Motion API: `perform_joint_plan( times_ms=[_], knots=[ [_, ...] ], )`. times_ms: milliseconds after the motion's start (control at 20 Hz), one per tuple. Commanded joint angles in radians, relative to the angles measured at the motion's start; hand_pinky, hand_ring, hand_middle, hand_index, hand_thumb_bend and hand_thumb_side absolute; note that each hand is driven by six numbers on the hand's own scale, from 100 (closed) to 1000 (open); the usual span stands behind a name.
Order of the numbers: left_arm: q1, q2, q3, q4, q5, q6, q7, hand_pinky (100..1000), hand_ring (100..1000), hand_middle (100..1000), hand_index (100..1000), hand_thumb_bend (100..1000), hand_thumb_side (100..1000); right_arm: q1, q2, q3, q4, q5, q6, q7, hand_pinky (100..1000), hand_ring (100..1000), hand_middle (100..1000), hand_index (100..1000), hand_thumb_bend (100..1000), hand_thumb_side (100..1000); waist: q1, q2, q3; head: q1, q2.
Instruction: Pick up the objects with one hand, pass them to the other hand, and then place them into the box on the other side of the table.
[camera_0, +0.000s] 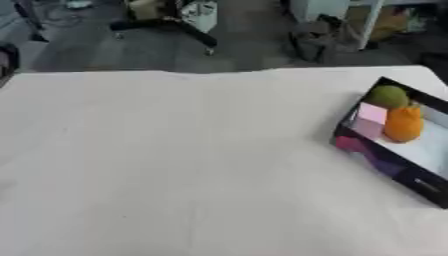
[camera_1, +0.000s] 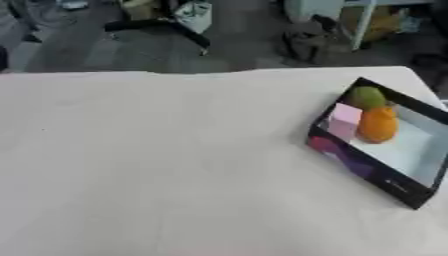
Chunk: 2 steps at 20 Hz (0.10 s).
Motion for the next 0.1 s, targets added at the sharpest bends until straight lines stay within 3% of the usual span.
perform_joint_plan(
  times_ms=[50, 100],
  knots=[
    [0.035, 0.066, 0.059, -0.046, 0.005, -0.025, 0.12, 721, 600, 640, 770, 100, 582, 0.057, -0.064, -0.092, -0.015, 0.061, -0.012, -0.041, 797, 787, 787, 860, 408, 389, 0.001, -0.018, -0.004, 0.004, 0.006],
    [0.057, 0.071, 0.074, -0.054, 0.002, -0.035, 0.16, 722, 604, 644, 774, 100, 585, 0.09, -0.067, -0.117, -0.015, 0.084, -0.006, -0.05, 796, 787, 787, 860, 405, 389, 0.001, -0.022, -0.004, 0.004, 0.006]
  ],
)
